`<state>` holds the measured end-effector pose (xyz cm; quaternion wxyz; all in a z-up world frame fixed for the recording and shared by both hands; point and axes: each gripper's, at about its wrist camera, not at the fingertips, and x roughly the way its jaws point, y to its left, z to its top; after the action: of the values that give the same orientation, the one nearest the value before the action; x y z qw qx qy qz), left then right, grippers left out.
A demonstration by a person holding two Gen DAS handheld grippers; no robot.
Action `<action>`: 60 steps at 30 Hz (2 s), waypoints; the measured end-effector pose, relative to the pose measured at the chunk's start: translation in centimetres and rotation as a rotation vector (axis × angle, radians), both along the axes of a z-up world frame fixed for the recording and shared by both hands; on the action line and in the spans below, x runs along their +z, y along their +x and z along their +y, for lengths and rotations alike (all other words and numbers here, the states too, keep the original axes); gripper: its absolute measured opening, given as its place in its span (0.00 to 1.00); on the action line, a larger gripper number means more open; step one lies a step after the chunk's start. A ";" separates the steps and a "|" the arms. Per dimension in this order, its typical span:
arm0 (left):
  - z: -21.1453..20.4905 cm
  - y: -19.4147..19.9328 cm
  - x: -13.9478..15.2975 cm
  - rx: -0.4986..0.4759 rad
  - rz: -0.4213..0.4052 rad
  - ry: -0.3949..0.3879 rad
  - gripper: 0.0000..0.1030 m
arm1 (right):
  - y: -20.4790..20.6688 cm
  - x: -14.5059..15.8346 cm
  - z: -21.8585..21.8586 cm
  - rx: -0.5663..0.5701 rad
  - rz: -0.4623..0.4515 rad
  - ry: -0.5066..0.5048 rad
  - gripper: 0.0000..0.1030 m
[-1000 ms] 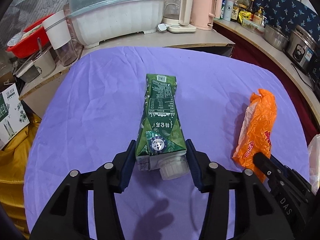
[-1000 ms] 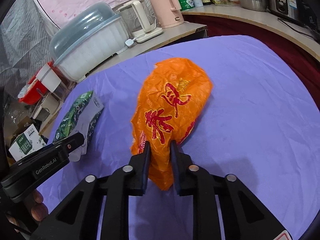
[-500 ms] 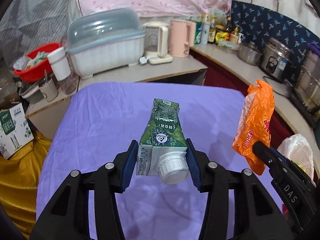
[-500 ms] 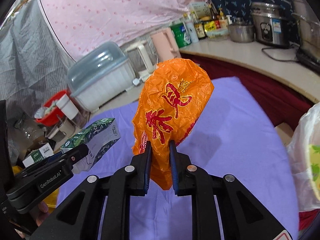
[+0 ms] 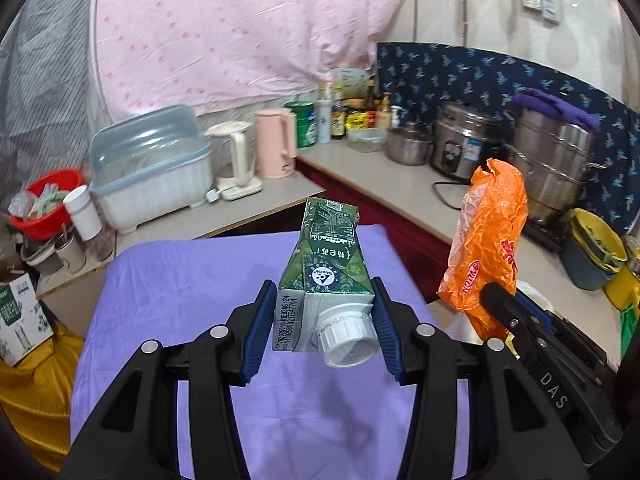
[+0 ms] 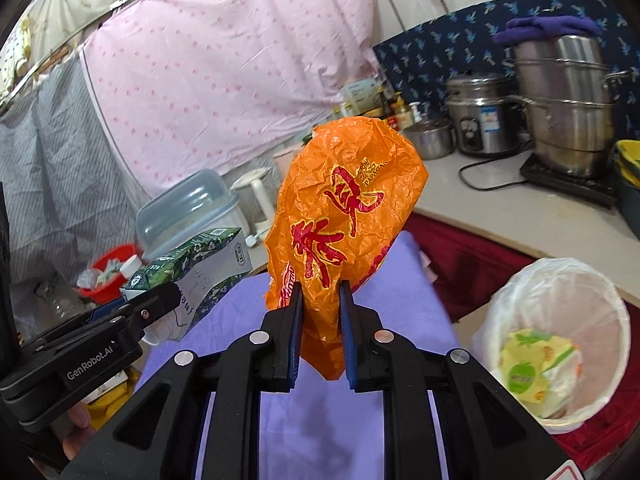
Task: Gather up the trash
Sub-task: 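Lift and carry the carton and orange bag over the trash bin, then open both grippers to drop the carton and orange bag into the bin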
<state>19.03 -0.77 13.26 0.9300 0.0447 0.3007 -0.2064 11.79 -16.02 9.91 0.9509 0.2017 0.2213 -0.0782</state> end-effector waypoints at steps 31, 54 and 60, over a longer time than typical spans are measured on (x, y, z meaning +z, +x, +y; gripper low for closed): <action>-20.6 -11.1 -2.7 -0.392 0.060 0.057 0.44 | -14.6 -5.0 -16.8 -0.350 0.036 0.084 0.16; -27.3 -7.7 -10.6 -0.475 0.177 0.128 0.44 | -11.4 -13.1 -21.6 -0.365 0.178 0.163 0.16; -28.3 -5.9 -12.9 -0.486 0.226 0.133 0.45 | -10.0 -14.8 -22.4 -0.359 0.213 0.171 0.18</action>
<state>13.18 -29.03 0.39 0.8088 0.1530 0.3960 -0.4070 1.84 -38.39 -4.93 0.8725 0.3082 0.2868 -0.2479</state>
